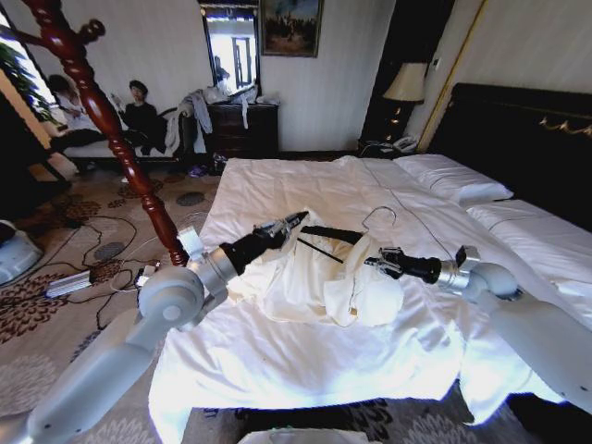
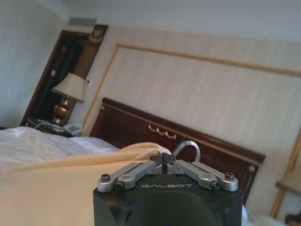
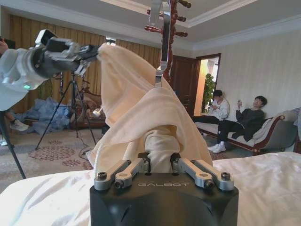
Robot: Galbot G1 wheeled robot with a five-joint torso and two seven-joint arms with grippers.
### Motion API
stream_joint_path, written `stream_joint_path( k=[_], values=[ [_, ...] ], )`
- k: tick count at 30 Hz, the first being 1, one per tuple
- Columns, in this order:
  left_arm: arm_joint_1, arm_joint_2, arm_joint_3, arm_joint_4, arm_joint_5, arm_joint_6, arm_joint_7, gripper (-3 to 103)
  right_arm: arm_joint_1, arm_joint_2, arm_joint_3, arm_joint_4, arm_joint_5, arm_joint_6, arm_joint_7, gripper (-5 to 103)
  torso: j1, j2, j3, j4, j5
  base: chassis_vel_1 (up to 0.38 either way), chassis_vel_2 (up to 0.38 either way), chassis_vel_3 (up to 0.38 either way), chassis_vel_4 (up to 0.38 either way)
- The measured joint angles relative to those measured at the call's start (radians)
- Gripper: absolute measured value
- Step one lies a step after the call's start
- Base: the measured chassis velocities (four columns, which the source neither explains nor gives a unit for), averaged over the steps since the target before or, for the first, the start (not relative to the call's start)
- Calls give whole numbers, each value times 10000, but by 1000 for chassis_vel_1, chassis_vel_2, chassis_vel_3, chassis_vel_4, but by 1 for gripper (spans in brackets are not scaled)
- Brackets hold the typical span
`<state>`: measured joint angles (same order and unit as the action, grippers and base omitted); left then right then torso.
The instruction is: Pick up the clothes from the bed and hang them on the clothes hanger.
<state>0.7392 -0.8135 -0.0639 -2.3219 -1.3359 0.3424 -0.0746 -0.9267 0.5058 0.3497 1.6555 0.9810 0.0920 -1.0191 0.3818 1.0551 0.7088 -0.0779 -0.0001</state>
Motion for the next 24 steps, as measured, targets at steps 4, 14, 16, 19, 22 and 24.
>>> stream_joint_path(
  k=[4, 14, 16, 19, 22, 24],
  values=[
    [70, 88, -9, -101, 193, 81, 116, 0, -69, -10, 17, -51, -137, 93, -132, 15, -1, 0, 0, 0, 0, 0, 0, 0, 0],
    [-519, 1625, -462, -205, 816, 987, -274, 0, -75, -118, 194, -187, -289, 298, -406, 15, 0, 0, 0, 2, 0, 0, 0, 0, 0],
    [-588, 1792, -482, -218, 811, 1046, -265, 0, -49, -148, 204, -218, -289, 312, -430, 15, 0, 0, 0, 1, -1, 0, 0, 0, 0],
    [-941, 2097, -471, -221, 549, 1080, -243, 0, -13, -196, 214, -244, -282, 331, -445, 15, 0, 1, 0, 0, 0, 0, 0, 0, 0],
    [-1107, 2113, -419, -250, 306, 1081, -246, 0, -14, -197, 213, -210, -279, 331, -410, 15, 0, 1, 1, 0, -1, 0, 0, 0, 0],
    [-1198, 2128, -403, -324, 203, 1163, -254, 0, -48, -220, 210, -198, -317, 343, -388, 15, 0, 0, 0, 0, 0, 0, 0, 0, 0]
  ],
)
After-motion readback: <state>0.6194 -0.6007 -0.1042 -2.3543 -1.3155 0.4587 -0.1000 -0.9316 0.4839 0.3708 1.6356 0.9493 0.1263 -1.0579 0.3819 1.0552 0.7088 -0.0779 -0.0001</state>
